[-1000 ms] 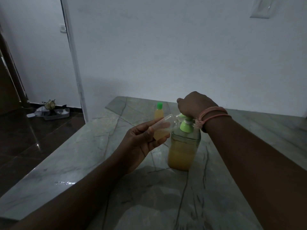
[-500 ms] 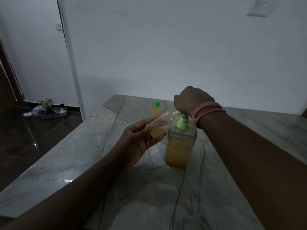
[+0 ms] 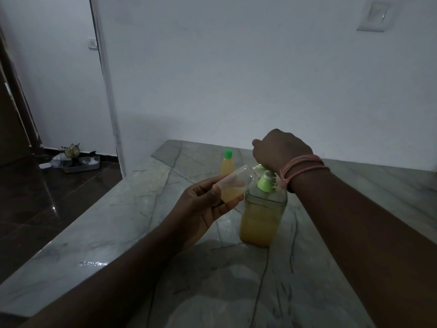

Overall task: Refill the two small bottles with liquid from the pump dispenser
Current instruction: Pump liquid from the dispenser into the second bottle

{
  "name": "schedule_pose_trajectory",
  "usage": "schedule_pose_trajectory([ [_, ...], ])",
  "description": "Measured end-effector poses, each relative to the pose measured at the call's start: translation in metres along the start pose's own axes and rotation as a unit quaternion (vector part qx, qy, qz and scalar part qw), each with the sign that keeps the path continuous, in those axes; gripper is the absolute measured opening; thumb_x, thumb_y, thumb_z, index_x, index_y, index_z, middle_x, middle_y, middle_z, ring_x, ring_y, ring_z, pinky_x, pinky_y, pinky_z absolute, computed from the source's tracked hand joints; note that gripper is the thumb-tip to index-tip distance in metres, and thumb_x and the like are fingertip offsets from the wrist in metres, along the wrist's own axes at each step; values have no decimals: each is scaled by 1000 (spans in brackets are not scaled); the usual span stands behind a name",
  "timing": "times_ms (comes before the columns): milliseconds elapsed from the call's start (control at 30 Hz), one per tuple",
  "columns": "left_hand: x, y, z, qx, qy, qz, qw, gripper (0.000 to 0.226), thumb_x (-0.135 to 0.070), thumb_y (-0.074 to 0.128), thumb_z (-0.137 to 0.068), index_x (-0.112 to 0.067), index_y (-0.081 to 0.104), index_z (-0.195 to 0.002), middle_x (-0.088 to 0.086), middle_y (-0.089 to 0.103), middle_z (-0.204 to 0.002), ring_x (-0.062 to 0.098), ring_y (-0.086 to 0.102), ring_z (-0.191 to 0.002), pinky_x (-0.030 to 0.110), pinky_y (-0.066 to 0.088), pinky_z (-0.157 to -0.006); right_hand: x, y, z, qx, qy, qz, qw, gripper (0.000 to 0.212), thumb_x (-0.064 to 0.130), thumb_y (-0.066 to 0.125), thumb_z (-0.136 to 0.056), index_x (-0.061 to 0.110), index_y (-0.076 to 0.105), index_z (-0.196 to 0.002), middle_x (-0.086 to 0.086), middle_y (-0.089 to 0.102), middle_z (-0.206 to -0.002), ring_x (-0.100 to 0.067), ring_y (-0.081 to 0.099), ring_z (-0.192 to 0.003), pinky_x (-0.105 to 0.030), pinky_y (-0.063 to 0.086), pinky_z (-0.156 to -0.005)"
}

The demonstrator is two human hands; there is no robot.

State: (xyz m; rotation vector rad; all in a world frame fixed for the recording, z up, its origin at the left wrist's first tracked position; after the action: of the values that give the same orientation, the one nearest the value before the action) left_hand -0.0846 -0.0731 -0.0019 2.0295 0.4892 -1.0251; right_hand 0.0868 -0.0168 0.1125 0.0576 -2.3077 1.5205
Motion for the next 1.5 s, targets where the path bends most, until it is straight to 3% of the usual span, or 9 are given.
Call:
schedule_pose_trajectory([
  [100,0,-4,-1,-7,-5,16,1000,57,-41,84,-74,-12,72,-122,15,65,-131,32,66,-116,27,57,-88,-6,14,-1,35,38,-64,997,34,43,42,-89,14,45,-72,-12,57,-92,-30,50,-82,-32,38,-72],
  [267,1,-4,0,-12,-12,1,1000,67,-45,87,-69,-15,70,-125,14,68,-128,27,70,-108,25,58,-83,-4,15,-1,56,34,-50,997,31,42,42,-89,12,48,-82,-14,62,-107,-30,51,-86,-33,41,-76],
  [433,3,-8,1,-40,-22,-7,999,72,-46,91,-64,-18,70,-126,10,73,-114,20,72,-89,23,59,-72,3,8,0,57,5,-11,998,27,40,46,-90,14,49,-82,-13,62,-108,-31,55,-94,-31,39,-75],
  [667,4,-12,1,-24,-30,-1,999,65,-43,87,-71,-16,69,-127,10,74,-111,18,71,-88,22,59,-74,1,17,1,95,8,-26,995,29,28,44,-91,11,47,-67,-13,56,-90,-30,52,-83,-29,36,-69],
  [867,4,-8,1,-25,-28,-1,999,67,-41,92,-65,-16,72,-124,10,74,-113,21,73,-90,23,59,-74,4,5,0,43,-1,-20,999,44,47,42,-92,10,59,-109,-16,60,-120,-34,56,-108,-34,41,-83],
  [1067,4,-13,1,-27,-30,-6,999,67,-40,90,-68,-15,70,-126,10,73,-116,21,73,-91,23,59,-74,-3,19,-3,73,32,-58,995,35,41,39,-95,8,54,-95,-18,60,-118,-30,54,-97,-33,38,-79],
  [1167,4,-11,2,-24,-29,-3,999,68,-40,90,-69,-14,69,-128,11,73,-117,21,73,-91,23,59,-74,0,13,0,64,14,-40,997,34,39,41,-95,9,57,-100,-17,59,-123,-32,55,-107,-32,39,-81],
  [1367,5,-10,0,-22,-26,-12,999,68,-40,91,-68,-16,70,-127,12,70,-124,24,73,-96,24,59,-76,3,4,0,23,4,-25,999,30,43,45,-91,16,45,-78,-14,63,-113,-33,57,-101,-32,37,-73],
  [1500,6,-13,-1,-14,-25,-6,1000,64,-40,88,-72,-15,69,-128,9,70,-124,24,72,-96,24,59,-79,-4,21,-4,74,25,-51,996,32,40,41,-94,10,48,-86,-18,61,-114,-32,55,-99,-31,38,-77],
])
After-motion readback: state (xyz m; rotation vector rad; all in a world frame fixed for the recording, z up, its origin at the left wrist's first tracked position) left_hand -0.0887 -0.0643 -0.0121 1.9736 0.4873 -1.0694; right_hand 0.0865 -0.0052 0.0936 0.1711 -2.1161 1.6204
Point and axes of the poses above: each hand's wrist, its own z-axis away from the middle knuckle, its own y-axis out of the palm, x = y × z, the point moved 7 cm from there along -z, towards the middle knuckle
